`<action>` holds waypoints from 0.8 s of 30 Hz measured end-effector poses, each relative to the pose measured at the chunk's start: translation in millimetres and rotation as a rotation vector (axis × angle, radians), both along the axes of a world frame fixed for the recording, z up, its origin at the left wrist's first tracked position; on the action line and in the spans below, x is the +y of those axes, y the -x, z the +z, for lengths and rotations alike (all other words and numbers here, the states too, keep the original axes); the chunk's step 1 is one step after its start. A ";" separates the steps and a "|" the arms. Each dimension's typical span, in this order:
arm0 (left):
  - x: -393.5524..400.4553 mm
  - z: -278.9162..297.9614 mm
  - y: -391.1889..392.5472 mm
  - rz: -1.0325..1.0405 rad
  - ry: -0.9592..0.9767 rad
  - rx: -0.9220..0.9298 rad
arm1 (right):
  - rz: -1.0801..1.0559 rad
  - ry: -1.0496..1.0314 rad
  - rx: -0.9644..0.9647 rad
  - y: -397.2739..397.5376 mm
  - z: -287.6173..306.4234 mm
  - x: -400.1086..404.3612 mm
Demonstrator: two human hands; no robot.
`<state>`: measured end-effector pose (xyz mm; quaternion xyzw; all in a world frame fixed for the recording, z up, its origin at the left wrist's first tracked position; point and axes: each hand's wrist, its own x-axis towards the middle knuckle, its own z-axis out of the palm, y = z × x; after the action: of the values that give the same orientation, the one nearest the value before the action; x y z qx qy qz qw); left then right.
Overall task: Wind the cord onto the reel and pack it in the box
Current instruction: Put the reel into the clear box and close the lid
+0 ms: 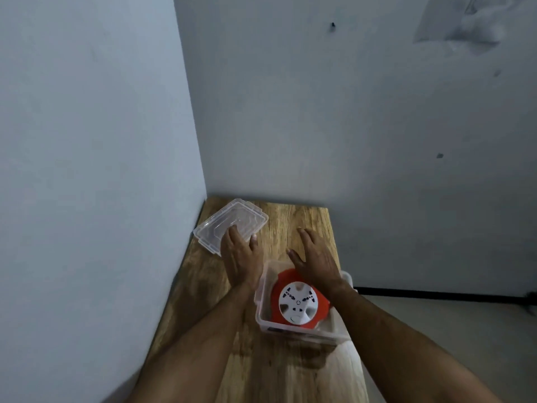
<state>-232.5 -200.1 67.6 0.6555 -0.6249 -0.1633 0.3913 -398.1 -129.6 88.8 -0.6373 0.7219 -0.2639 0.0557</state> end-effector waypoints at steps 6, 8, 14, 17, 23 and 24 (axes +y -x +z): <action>-29.3 -8.1 -27.0 0.134 -0.144 0.102 | 0.065 -0.100 -0.005 -10.9 1.8 -48.7; -38.4 -10.3 -36.5 0.171 -0.164 0.129 | 0.074 -0.130 -0.011 -14.8 -1.0 -66.6; -68.8 -25.7 -55.2 0.245 -0.182 0.123 | 0.089 -0.148 0.039 -25.8 -8.8 -119.8; -88.1 -36.8 -58.3 0.267 -0.213 0.125 | 0.110 -0.146 0.057 -29.2 -16.1 -149.1; -126.6 -69.6 -57.2 0.302 -0.269 0.169 | 0.149 -0.201 -0.014 -30.4 -41.8 -206.8; -131.2 -74.9 -55.7 0.304 -0.272 0.193 | 0.154 -0.208 -0.020 -29.6 -46.5 -215.3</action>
<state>-176.8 -331.3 -7.3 0.7702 -0.4508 -0.2471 0.3775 -368.5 -345.0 42.2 -0.6789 0.6938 -0.1888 0.1488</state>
